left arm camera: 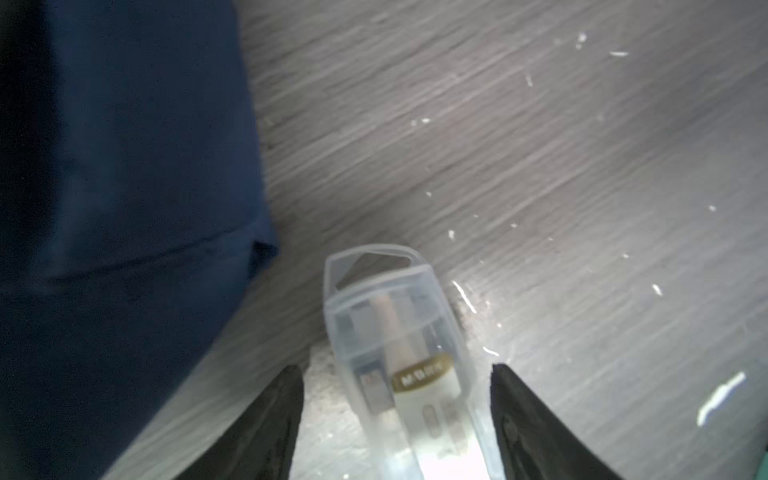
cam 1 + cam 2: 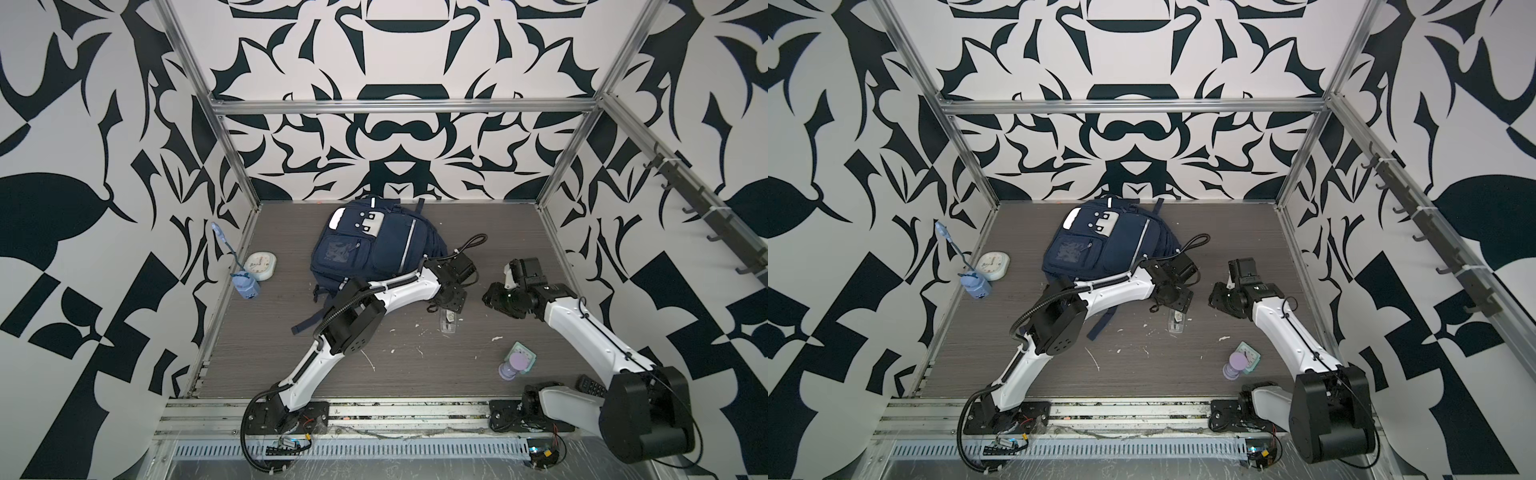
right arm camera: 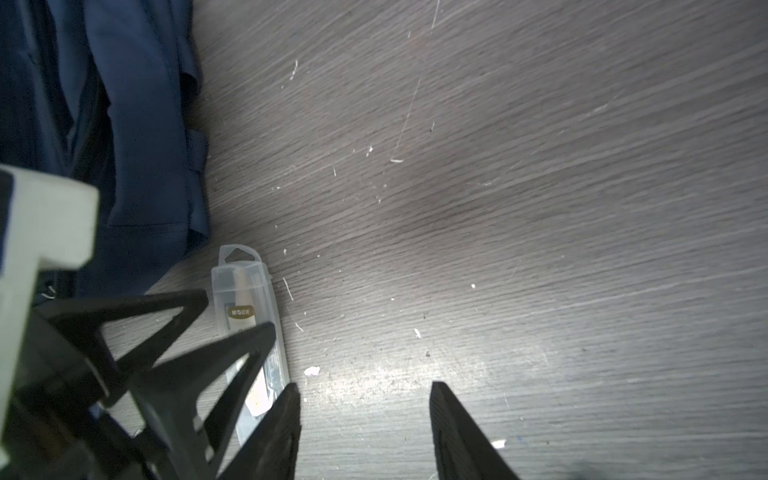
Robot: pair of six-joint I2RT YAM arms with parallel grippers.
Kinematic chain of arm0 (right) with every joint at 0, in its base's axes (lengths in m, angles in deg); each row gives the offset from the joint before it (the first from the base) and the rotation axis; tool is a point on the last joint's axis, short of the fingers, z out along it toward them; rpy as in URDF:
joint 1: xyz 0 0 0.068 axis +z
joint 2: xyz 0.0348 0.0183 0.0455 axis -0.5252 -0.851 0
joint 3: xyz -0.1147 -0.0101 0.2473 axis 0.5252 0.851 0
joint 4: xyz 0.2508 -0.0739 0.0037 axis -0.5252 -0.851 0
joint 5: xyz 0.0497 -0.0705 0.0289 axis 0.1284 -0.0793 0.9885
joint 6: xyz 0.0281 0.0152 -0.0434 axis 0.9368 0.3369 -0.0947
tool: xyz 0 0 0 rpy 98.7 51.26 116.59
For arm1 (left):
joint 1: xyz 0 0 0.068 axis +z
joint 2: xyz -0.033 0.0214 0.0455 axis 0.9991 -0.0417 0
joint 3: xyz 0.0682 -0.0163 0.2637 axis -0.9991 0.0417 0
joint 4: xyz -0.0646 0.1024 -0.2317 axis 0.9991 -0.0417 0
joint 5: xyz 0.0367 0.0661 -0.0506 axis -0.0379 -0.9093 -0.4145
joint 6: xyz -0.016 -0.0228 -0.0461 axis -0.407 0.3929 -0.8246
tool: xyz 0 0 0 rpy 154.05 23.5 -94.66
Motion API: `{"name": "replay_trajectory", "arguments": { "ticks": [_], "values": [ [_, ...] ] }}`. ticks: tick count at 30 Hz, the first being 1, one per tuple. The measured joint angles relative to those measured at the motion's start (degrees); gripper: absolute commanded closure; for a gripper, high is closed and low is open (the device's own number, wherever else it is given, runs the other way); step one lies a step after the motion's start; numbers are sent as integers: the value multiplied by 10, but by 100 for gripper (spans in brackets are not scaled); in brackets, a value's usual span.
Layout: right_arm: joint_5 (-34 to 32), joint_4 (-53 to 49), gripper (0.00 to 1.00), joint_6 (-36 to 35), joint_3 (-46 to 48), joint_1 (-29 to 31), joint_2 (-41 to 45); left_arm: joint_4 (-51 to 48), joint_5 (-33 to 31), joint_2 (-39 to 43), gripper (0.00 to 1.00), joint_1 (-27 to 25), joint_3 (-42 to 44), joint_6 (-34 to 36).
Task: Pack the student bag
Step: 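Reach the left gripper across and grasp the pencil case beside the right gripper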
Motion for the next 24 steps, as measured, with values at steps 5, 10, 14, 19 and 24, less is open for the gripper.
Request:
{"name": "replay_trajectory", "arguments": {
  "ticks": [5, 10, 14, 19, 24],
  "values": [
    [3, -1, 48, -1, 7, 0, 5, -14, -3, -21, 30, 4, -33, -1],
    [4, 1, 48, -2, 7, 0, 4, -19, -4, -32, 30, 3, -46, -1],
    [5, 3, 48, -4, 7, 0, 4, -35, -6, -41, 31, -2, -64, 0],
    [6, 5, 48, -7, 7, 0, 4, -48, -16, -45, 31, -13, -71, 2],
    [5, 8, 48, -10, 14, 0, 4, -56, -20, -45, 36, -21, -71, 3]
  ]
}}
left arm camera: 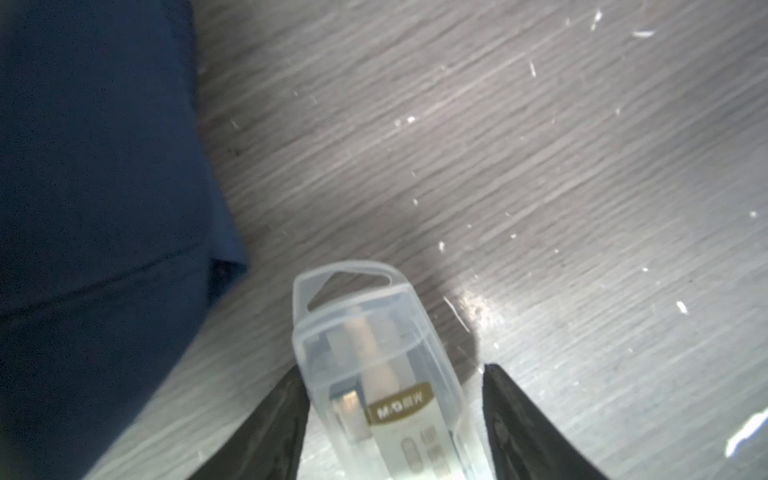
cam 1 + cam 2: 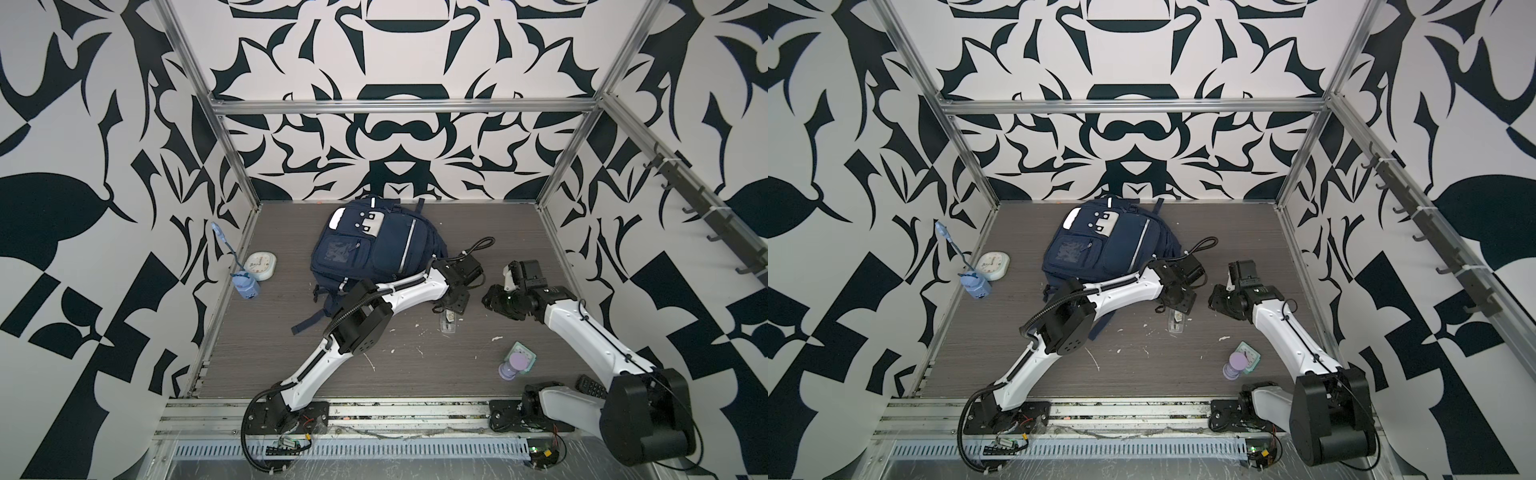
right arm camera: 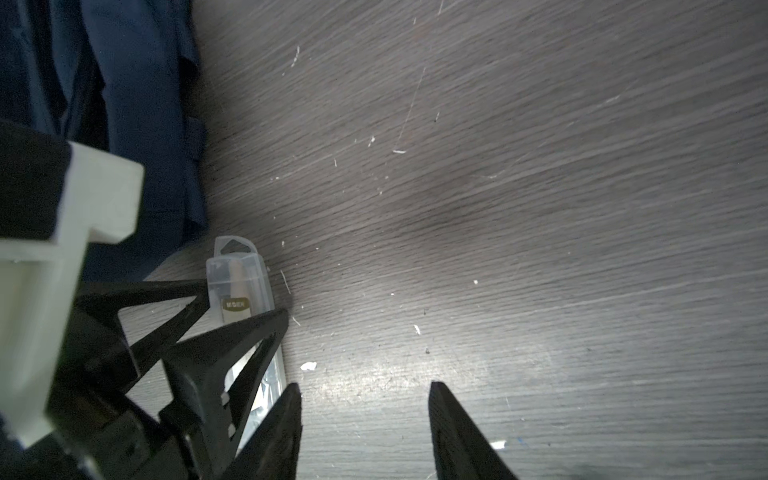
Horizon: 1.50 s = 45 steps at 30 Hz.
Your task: Pack the student bag
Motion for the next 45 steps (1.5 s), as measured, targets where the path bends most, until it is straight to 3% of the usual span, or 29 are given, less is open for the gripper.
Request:
{"name": "replay_trajectory", "arguments": {
  "ticks": [17, 26, 33, 45],
  "values": [
    [15, 5, 48, -3, 11, 0, 2, -24, -15, -8, 45, -6, -12, 20],
    [104, 35, 48, -6, 39, 5, 23, 24, 88, 24, 45, 29, 39, 6],
    [164, 83, 47, -1, 52, 64, 17, 70, 176, 43, 47, 57, 80, -19],
    [177, 157, 47, 34, 66, 115, -65, 135, 261, 64, 48, 83, 138, -54]
  ]
}}
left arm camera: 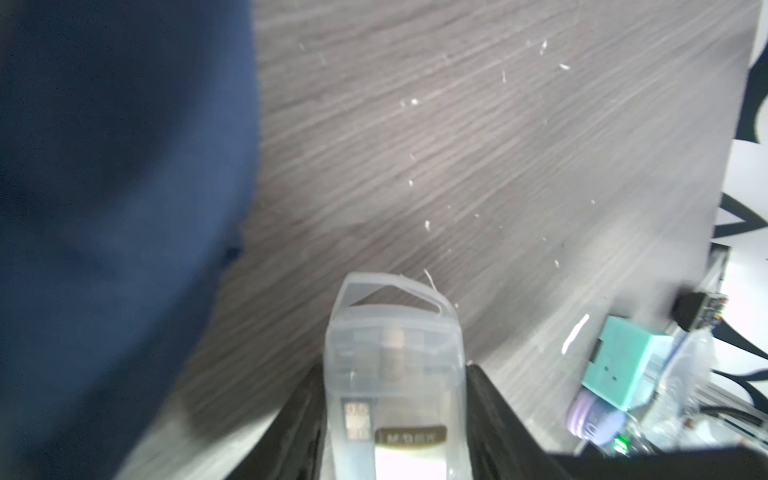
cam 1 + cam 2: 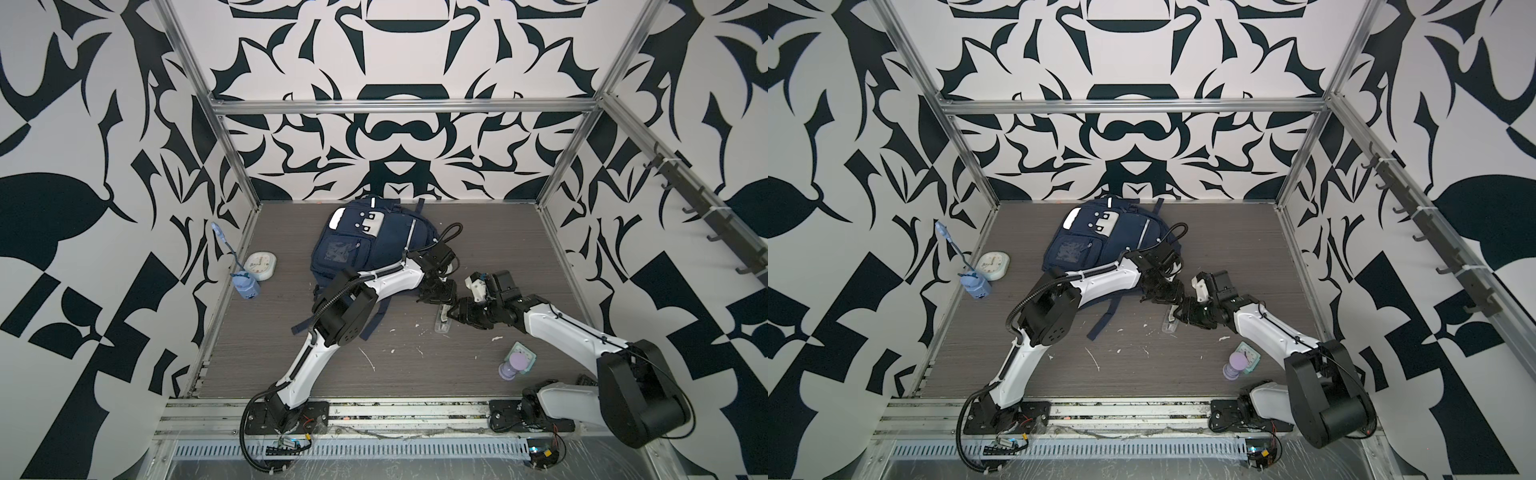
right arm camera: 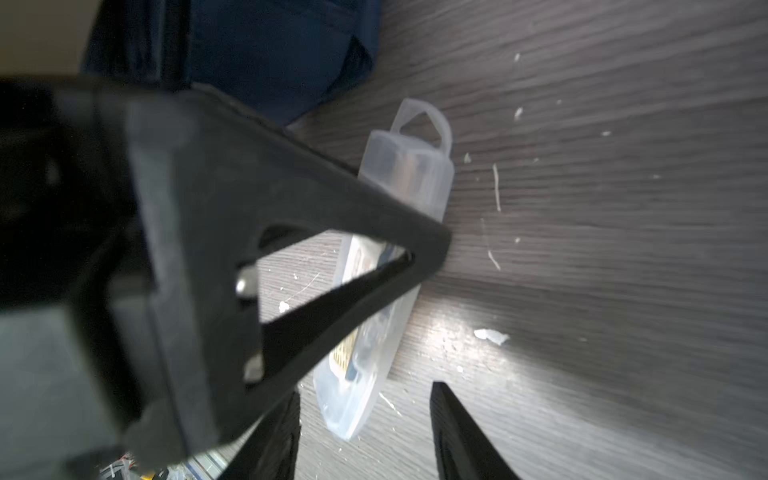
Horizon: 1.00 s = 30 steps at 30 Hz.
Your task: Pack the student bag
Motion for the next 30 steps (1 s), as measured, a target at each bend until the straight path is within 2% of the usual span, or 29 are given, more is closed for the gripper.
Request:
{"name": "replay_trajectory", "arguments": {
  "ticks": [7, 13, 17, 23, 27, 30],
  "values": [
    [9, 48, 49, 16, 10, 12, -51, 33, 29, 4, 48, 8, 19, -17],
    [12, 75, 52, 24, 17, 16, -57, 54, 43, 9, 47, 13, 35, -30],
    [12, 89, 60, 32, 20, 16, -58, 66, 50, 11, 46, 15, 43, -38],
    [8, 101, 77, 49, 20, 16, -59, 80, 63, 17, 43, 16, 55, -46],
    [6, 102, 78, 50, 20, 16, -59, 82, 69, 19, 41, 17, 58, -50],
    [3, 99, 80, 49, 20, 16, -54, 83, 70, 21, 35, 17, 58, -50]
  ]
}}
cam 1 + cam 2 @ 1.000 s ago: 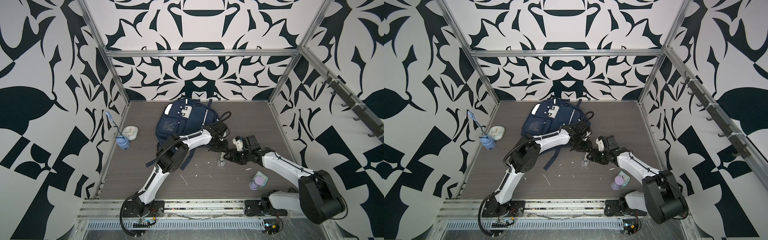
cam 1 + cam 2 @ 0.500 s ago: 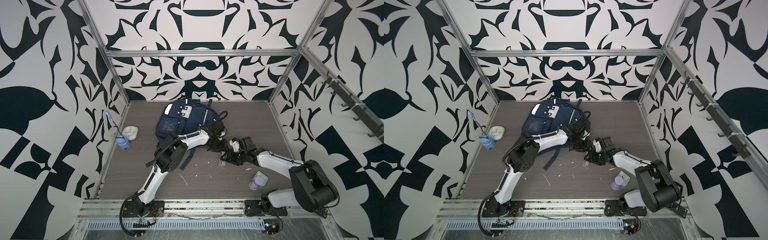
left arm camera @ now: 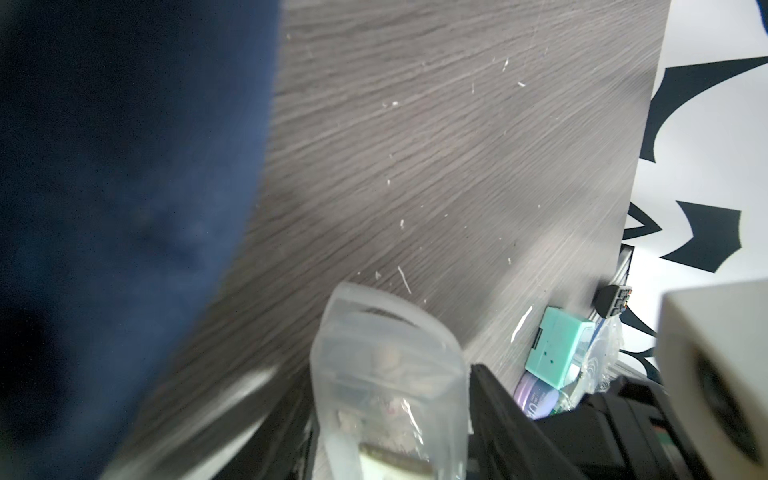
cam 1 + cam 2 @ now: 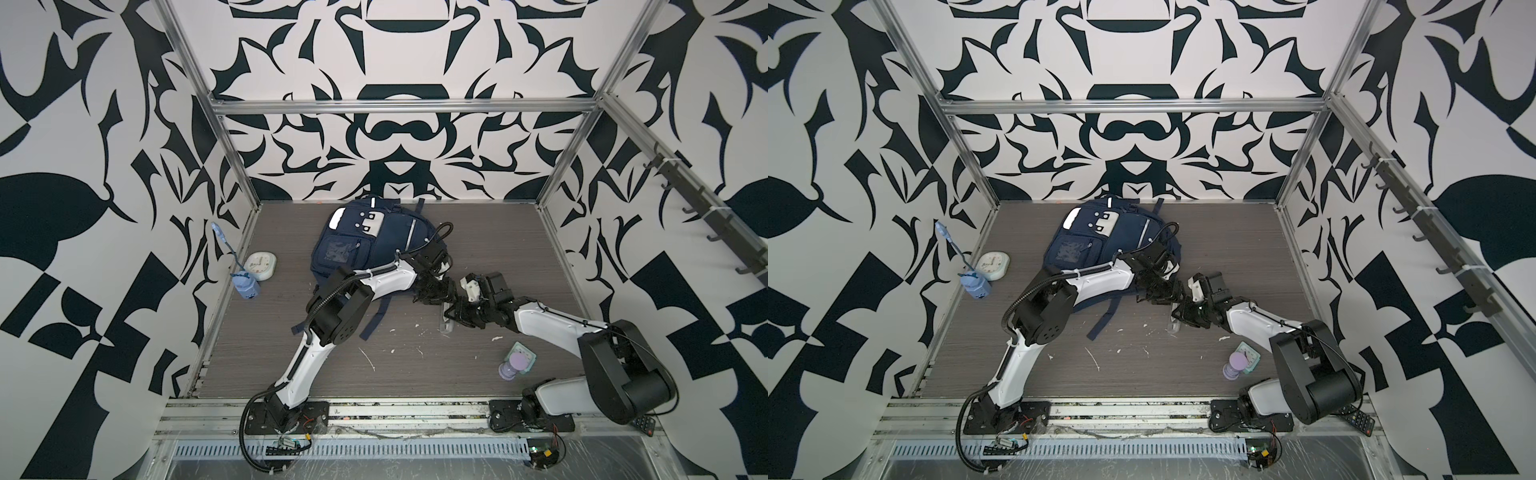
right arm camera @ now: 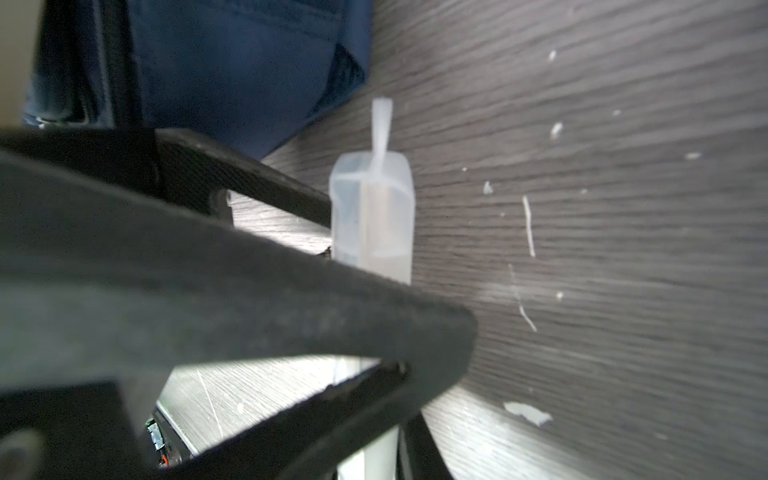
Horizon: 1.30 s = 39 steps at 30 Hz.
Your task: Pack the student bag
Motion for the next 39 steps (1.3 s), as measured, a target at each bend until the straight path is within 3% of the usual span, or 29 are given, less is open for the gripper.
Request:
{"name": "replay_trajectory", "arguments": {
  "ticks": [9, 16, 25, 35, 39],
  "values": [
    [-17, -31, 83, -3, -1, 0, 57, -19, -9, 49, 28, 4, -1, 26],
    [-32, -79, 85, -15, -36, -14, 90, -74, -58, 113, 27, 22, -47, 81],
    [-17, -97, 86, -26, -106, -71, 82, -186, -213, 100, 27, 45, -143, 178],
    [19, -75, 88, -14, -149, -93, 25, -278, -380, -7, 31, 37, -231, 257],
    [29, -66, 88, -4, -149, -95, 15, -304, -430, -40, 38, 28, -264, 275]
  ]
}}
